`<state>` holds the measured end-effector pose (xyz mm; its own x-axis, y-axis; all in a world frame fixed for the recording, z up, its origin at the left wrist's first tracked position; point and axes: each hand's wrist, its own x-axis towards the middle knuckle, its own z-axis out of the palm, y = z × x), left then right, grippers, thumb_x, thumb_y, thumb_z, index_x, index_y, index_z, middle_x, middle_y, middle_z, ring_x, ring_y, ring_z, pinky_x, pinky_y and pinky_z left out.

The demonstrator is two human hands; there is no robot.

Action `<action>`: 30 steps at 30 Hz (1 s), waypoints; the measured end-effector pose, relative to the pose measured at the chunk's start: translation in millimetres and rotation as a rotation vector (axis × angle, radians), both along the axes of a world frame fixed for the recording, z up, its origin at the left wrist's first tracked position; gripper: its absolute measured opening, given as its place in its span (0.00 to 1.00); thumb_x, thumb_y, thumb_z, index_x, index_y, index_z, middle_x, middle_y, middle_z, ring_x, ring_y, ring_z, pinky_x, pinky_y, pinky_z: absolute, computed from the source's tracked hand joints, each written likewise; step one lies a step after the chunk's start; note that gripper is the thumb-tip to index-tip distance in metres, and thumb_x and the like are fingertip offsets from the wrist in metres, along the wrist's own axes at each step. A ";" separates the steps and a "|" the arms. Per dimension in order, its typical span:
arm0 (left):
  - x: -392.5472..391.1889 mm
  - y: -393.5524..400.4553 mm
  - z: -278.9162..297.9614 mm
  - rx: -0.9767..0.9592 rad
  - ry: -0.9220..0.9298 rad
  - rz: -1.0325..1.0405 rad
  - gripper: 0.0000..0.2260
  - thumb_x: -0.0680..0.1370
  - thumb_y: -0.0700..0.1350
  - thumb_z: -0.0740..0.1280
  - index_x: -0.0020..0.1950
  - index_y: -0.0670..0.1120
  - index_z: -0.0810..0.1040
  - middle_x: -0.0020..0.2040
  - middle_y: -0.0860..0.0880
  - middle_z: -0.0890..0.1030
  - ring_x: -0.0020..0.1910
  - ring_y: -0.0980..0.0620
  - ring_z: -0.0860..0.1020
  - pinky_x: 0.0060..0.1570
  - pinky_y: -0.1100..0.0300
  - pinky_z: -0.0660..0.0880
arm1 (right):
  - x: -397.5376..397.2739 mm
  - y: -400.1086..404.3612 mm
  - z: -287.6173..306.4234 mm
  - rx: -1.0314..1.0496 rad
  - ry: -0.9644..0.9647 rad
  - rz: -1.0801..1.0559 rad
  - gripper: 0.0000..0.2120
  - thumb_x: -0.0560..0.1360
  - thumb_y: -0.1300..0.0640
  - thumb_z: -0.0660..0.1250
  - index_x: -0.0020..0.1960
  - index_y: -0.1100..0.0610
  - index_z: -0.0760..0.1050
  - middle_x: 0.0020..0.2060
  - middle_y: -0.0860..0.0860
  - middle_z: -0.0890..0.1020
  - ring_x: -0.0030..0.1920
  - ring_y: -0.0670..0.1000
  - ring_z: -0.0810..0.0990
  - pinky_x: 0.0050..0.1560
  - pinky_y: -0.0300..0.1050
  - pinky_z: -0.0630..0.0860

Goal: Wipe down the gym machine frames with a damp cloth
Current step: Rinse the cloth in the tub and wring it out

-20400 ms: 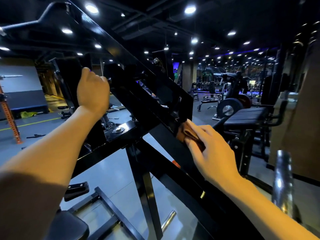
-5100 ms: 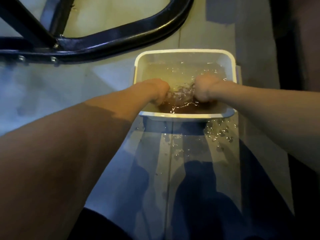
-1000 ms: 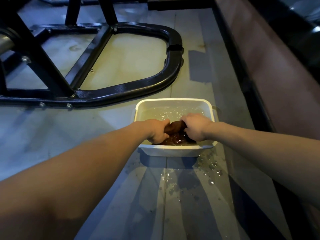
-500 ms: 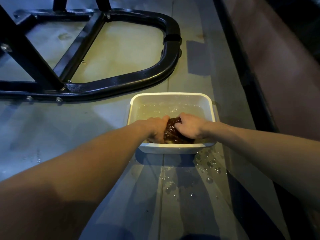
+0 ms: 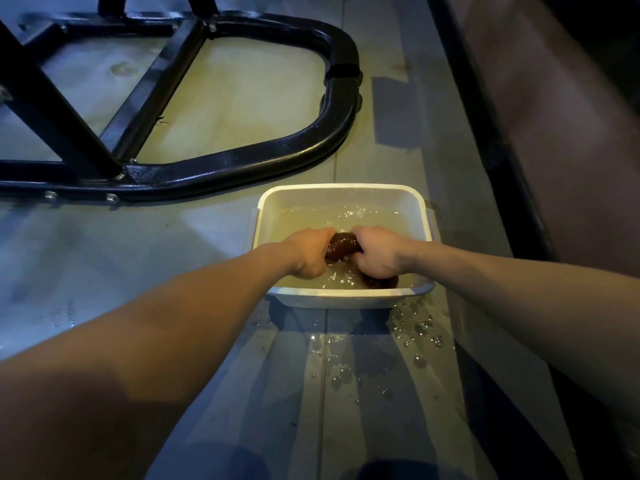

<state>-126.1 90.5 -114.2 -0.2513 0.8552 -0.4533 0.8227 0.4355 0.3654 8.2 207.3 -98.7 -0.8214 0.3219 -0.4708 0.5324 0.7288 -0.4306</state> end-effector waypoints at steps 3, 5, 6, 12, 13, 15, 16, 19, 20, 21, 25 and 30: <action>-3.4 -0.1 2.8 -0.040 -0.061 -0.012 0.31 0.72 0.53 0.78 0.68 0.51 0.65 0.53 0.48 0.79 0.51 0.48 0.79 0.54 0.52 0.81 | -1.4 -0.6 -2.1 -0.027 0.047 -0.042 0.16 0.83 0.55 0.64 0.69 0.56 0.67 0.53 0.53 0.79 0.53 0.54 0.78 0.51 0.46 0.74; -4.4 -1.3 5.6 -0.059 -0.058 -0.043 0.35 0.70 0.60 0.79 0.68 0.52 0.65 0.54 0.50 0.78 0.50 0.50 0.79 0.54 0.53 0.80 | -1.3 0.8 -2.4 -0.040 0.078 -0.056 0.19 0.82 0.49 0.66 0.69 0.54 0.68 0.52 0.52 0.80 0.52 0.52 0.79 0.51 0.45 0.76; -3.8 -2.1 6.7 -0.053 -0.048 -0.060 0.35 0.70 0.62 0.78 0.69 0.52 0.65 0.54 0.50 0.78 0.50 0.51 0.79 0.54 0.55 0.79 | 0.2 1.8 -1.1 -0.053 0.084 -0.039 0.22 0.80 0.46 0.68 0.69 0.52 0.67 0.53 0.51 0.80 0.52 0.52 0.79 0.52 0.46 0.77; 6.5 -0.5 4.6 -0.041 0.166 -0.148 0.28 0.77 0.51 0.74 0.73 0.49 0.67 0.53 0.48 0.81 0.49 0.48 0.79 0.55 0.53 0.79 | 11.1 -0.4 2.9 0.270 0.022 0.243 0.36 0.76 0.45 0.75 0.76 0.49 0.59 0.54 0.50 0.79 0.51 0.53 0.79 0.52 0.48 0.78; 7.8 1.0 4.6 -0.052 0.185 -0.151 0.23 0.77 0.49 0.73 0.70 0.49 0.71 0.50 0.48 0.81 0.46 0.48 0.80 0.53 0.53 0.79 | 10.3 -1.8 1.8 0.333 0.012 0.249 0.30 0.78 0.46 0.73 0.73 0.50 0.63 0.50 0.50 0.80 0.48 0.52 0.79 0.48 0.47 0.77; 9.0 3.4 6.6 -0.078 0.201 -0.150 0.14 0.78 0.46 0.71 0.62 0.49 0.76 0.45 0.49 0.80 0.42 0.50 0.79 0.48 0.54 0.79 | 7.7 -4.1 0.7 0.390 -0.009 0.251 0.18 0.80 0.47 0.69 0.66 0.51 0.70 0.46 0.50 0.79 0.44 0.51 0.78 0.45 0.47 0.75; 9.0 4.1 7.6 -0.089 0.208 -0.152 0.11 0.77 0.46 0.71 0.58 0.49 0.77 0.43 0.49 0.79 0.41 0.50 0.79 0.45 0.55 0.79 | 6.4 -5.5 1.1 0.397 -0.024 0.256 0.13 0.81 0.48 0.68 0.63 0.51 0.73 0.44 0.49 0.79 0.43 0.50 0.78 0.45 0.46 0.76; 10.1 5.8 10.1 -0.122 0.246 -0.179 0.03 0.78 0.43 0.68 0.50 0.47 0.77 0.41 0.48 0.79 0.39 0.50 0.78 0.37 0.58 0.74 | 2.9 -8.1 3.6 0.448 -0.073 0.308 0.05 0.82 0.52 0.66 0.54 0.53 0.77 0.39 0.50 0.78 0.38 0.49 0.77 0.42 0.46 0.77; 10.3 5.8 10.3 -0.125 0.256 -0.189 0.02 0.78 0.42 0.68 0.47 0.47 0.75 0.41 0.48 0.78 0.38 0.50 0.77 0.35 0.58 0.72 | 1.6 -8.3 4.7 0.467 -0.086 0.325 0.04 0.81 0.53 0.65 0.52 0.53 0.78 0.38 0.50 0.78 0.38 0.49 0.77 0.42 0.47 0.78; 10.4 5.9 9.3 -0.128 0.260 -0.193 0.03 0.78 0.42 0.67 0.45 0.48 0.74 0.40 0.48 0.78 0.37 0.50 0.76 0.33 0.59 0.70 | 0.8 -7.3 4.8 0.469 -0.092 0.330 0.04 0.81 0.54 0.65 0.52 0.53 0.77 0.39 0.50 0.79 0.38 0.50 0.77 0.43 0.48 0.79; 6.1 3.5 8.2 -0.088 0.245 -0.179 0.08 0.77 0.51 0.71 0.48 0.49 0.75 0.41 0.50 0.76 0.39 0.52 0.76 0.35 0.60 0.69 | 3.4 1.4 1.1 0.313 -0.086 0.214 0.14 0.79 0.53 0.68 0.62 0.50 0.67 0.48 0.51 0.78 0.47 0.52 0.77 0.47 0.49 0.76; 7.0 -0.8 0.6 0.073 0.283 -0.246 0.21 0.76 0.48 0.73 0.65 0.52 0.68 0.50 0.49 0.79 0.46 0.48 0.76 0.44 0.56 0.72 | 3.2 -2.3 -5.5 0.400 -0.032 0.169 0.18 0.78 0.51 0.69 0.65 0.53 0.70 0.59 0.54 0.74 0.61 0.56 0.72 0.61 0.53 0.72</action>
<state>-119.1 89.7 -113.6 -0.1409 0.9330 -0.3310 0.9722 0.1936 0.1316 11.4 205.0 -104.2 -0.8652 0.3466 -0.3623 0.3998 0.9130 -0.0814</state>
